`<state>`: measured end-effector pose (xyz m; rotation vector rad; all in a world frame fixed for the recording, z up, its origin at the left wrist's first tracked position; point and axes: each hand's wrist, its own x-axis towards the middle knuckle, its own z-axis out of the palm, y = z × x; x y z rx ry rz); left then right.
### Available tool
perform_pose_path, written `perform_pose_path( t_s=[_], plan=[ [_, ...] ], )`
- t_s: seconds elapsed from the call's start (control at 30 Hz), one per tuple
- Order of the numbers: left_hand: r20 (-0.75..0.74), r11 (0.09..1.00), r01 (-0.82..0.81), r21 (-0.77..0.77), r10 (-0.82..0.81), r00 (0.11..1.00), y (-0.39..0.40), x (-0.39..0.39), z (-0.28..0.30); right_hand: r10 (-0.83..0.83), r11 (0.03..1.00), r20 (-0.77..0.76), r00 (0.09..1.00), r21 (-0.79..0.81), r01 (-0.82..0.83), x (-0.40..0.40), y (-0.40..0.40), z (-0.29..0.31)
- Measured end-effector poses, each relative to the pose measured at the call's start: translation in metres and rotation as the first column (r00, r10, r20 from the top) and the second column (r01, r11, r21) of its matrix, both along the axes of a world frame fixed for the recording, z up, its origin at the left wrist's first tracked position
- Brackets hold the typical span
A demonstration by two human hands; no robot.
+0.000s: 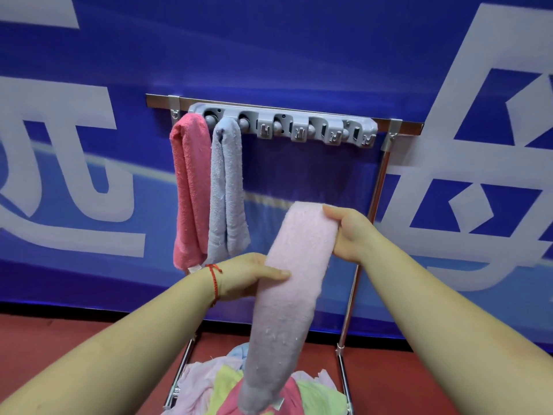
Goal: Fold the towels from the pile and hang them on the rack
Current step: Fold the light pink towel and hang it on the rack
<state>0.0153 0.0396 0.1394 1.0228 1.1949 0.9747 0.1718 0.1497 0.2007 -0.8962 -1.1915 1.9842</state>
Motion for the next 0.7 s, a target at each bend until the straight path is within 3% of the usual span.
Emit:
perform_pose_path(
  t_s=[0.13, 0.2, 0.27, 0.37, 0.43, 0.5, 0.57, 0.7],
  plan=[
    [0.061, 0.995, -0.070, 0.076, 0.066, 0.996, 0.005, -0.001, 0.021, 0.045, 0.998, -0.032, 0.998, -0.032, -0.046, 0.005, 0.003, -0.006],
    [0.063, 0.987, -0.115, 0.108, 0.108, 0.992, 0.009, -0.002, 0.033, 0.066, 0.995, 0.028, 0.997, -0.070, -0.064, 0.006, 0.004, -0.014],
    [0.067, 0.980, -0.166, 0.113, 0.159, 0.985, 0.013, -0.001, 0.043, 0.103, 0.993, 0.218, 0.971, -0.087, -0.086, 0.010, 0.005, -0.020],
    [0.080, 0.975, -0.208, 0.084, 0.201, 0.976, 0.018, 0.001, 0.054, 0.213, 0.973, 0.576, 0.789, -0.051, -0.226, 0.018, 0.004, -0.027],
    [0.086, 0.974, -0.216, 0.069, 0.210, 0.974, 0.019, 0.003, 0.058, 0.150, 0.967, 0.710, 0.687, 0.039, -0.251, 0.018, 0.002, -0.029],
    [0.089, 0.971, -0.234, 0.053, 0.228, 0.970, 0.017, 0.003, 0.058, -0.010, 0.942, 0.763, 0.646, 0.224, -0.250, 0.017, -0.001, -0.029],
    [0.104, 0.971, -0.235, 0.036, 0.230, 0.968, 0.015, 0.001, 0.057, -0.083, 0.860, 0.745, 0.662, 0.389, -0.330, 0.016, -0.007, -0.026],
    [0.108, 0.977, -0.213, -0.001, 0.212, 0.971, 0.012, -0.004, 0.055, 0.009, 0.703, 0.574, 0.819, 0.579, -0.413, 0.011, -0.027, -0.020]
  ],
)
